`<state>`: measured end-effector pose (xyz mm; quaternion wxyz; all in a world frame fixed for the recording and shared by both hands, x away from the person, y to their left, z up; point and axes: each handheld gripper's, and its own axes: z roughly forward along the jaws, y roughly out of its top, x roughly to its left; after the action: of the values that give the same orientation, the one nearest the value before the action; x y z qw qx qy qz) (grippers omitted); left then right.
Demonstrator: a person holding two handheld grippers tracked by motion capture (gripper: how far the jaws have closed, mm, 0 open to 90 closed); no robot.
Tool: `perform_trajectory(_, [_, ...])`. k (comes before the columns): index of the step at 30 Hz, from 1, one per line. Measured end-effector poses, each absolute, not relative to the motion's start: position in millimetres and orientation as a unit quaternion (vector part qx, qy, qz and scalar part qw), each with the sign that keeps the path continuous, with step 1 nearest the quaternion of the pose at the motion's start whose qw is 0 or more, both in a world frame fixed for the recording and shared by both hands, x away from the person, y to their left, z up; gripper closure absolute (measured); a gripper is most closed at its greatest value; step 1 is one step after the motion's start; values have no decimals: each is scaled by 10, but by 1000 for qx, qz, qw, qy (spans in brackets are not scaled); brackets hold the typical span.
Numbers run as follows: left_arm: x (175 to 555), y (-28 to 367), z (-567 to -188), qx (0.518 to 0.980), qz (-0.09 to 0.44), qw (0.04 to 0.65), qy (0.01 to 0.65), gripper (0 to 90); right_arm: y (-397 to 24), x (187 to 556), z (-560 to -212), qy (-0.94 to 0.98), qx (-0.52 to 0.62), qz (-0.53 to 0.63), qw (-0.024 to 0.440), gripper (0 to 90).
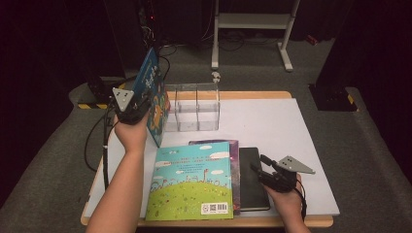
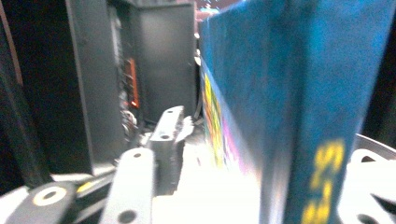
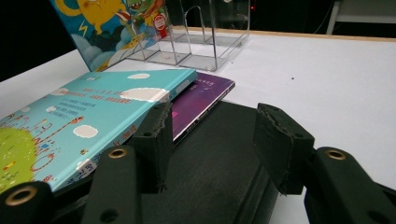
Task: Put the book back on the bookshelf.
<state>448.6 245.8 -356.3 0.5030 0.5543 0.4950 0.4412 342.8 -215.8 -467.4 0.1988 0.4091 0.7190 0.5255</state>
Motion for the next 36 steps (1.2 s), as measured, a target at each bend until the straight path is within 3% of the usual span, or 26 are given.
perform_trajectory(9, [4155,2620,-3760,581,379,518,500,343,-2134,3452,-4680,730,402,516,196,389])
perform_trajectory(31, [3429,2666,-4724,681,221,473,514,330,-2093,3473,-4724,747,398,492,205,355])
perform_trajectory(33, [3407,2632,-4789,697,189,443,531,349,-2096,3475,-4726,747,400,488,210,339])
perform_trajectory(36, [3341,2549,-4884,711,181,420,534,333,-2100,3486,-4738,748,406,482,211,327])
